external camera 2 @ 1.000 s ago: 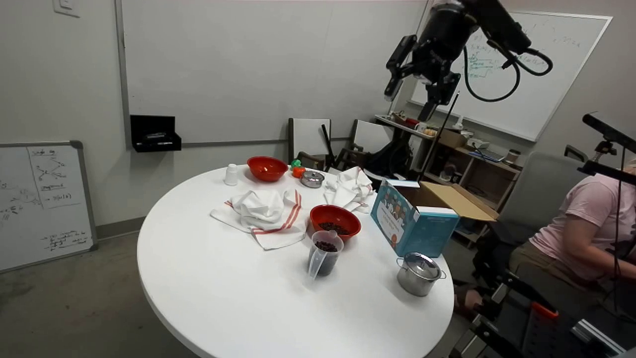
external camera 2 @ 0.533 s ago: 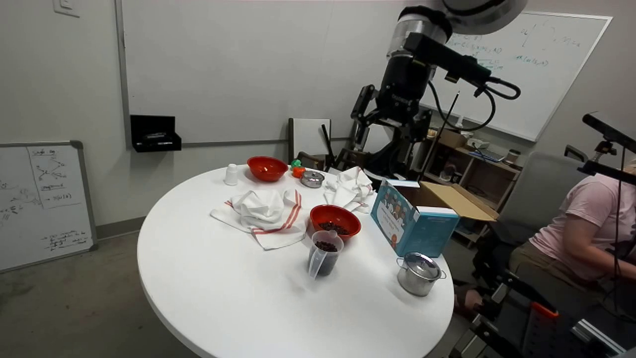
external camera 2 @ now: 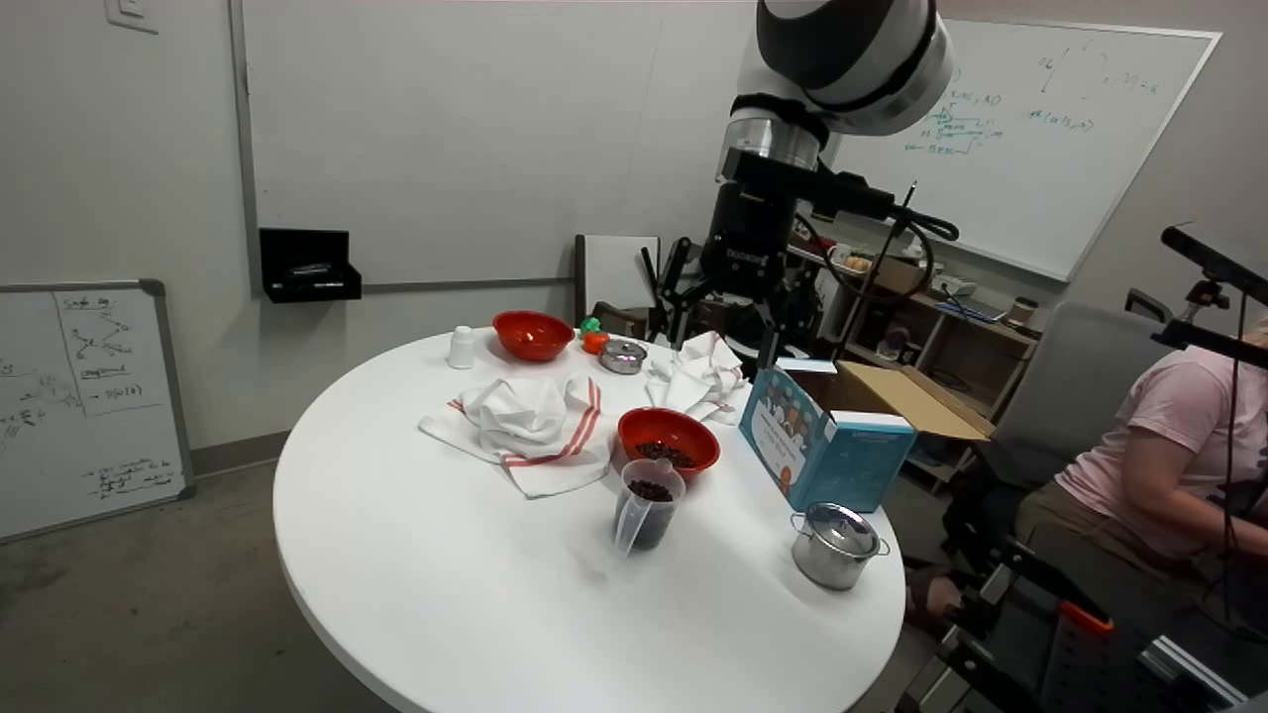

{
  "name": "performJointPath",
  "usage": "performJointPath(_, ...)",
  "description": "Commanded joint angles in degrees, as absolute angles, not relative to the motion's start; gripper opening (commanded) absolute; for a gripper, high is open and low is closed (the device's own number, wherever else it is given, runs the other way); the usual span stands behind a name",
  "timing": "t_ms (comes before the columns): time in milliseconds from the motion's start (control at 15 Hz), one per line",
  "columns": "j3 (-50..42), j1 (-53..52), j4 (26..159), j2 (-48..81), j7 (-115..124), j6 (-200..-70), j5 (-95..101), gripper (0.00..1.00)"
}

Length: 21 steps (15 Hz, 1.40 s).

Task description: Pour some contents of the jug into the bowl

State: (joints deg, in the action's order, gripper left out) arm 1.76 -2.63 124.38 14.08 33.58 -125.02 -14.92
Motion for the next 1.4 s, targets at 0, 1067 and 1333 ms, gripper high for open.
performJointPath(0,1.1,-3.2,124.3,14.0,33.5,-124.8,-15.1,1.0)
performJointPath(1067,-2.8,-8.5,114.5,32.2,61.3,-132.7,-5.4,1.0)
performJointPath(1333,-3.3,-10.7,107.2,38.1,62.6,-133.0,-3.1,1.0)
